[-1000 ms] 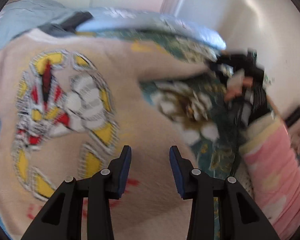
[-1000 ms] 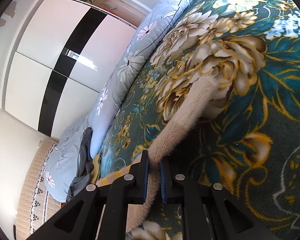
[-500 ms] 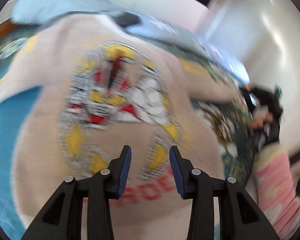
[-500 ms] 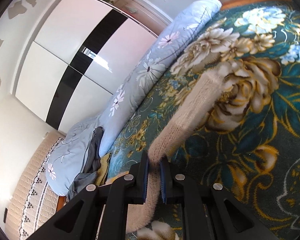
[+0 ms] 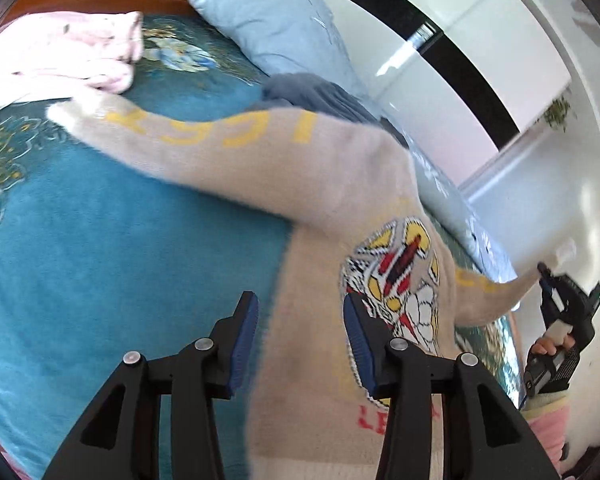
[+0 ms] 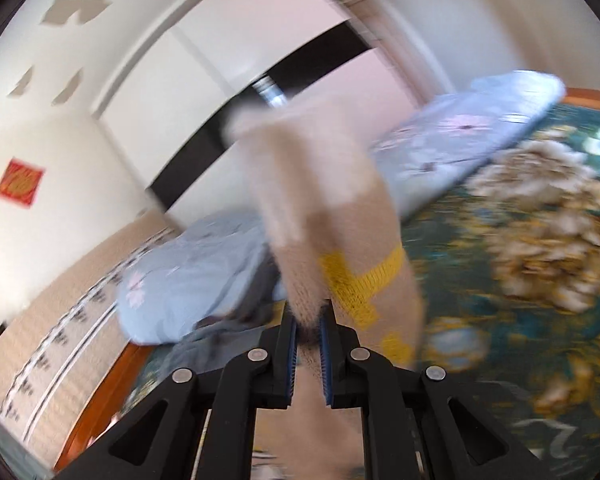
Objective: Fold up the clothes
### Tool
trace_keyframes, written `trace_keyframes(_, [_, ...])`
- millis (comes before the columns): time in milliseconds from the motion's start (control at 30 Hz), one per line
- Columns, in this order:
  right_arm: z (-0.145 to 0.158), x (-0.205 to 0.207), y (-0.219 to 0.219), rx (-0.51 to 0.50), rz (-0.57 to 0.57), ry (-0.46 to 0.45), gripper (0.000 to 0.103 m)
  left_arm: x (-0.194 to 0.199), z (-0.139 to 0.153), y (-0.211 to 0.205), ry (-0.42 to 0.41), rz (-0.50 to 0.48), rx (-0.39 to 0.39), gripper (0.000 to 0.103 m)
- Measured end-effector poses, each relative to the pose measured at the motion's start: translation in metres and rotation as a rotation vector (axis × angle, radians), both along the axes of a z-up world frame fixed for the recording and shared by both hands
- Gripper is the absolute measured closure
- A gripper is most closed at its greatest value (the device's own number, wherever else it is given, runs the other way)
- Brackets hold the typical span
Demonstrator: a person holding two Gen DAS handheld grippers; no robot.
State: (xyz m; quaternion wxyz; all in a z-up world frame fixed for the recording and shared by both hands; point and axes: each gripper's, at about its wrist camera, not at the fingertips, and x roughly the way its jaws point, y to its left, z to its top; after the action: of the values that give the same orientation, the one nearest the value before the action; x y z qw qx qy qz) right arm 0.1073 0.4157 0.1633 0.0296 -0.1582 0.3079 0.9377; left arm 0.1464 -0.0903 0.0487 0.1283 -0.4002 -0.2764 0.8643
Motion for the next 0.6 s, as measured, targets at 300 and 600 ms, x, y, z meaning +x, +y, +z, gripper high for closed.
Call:
trace_keyframes(300, [-0.002,-0.074,-0.155,0.163,0.336,-0.069,0.092,0.004,-0.005,-0.03,0.003,0.04,0.05,0.058])
trace_keyframes(600, [-0.081,-0.112,-0.255,0.359,0.477,-0.284,0.092,0.007,-0.017,-0.051,-0.02,0.082,0.089,0.058])
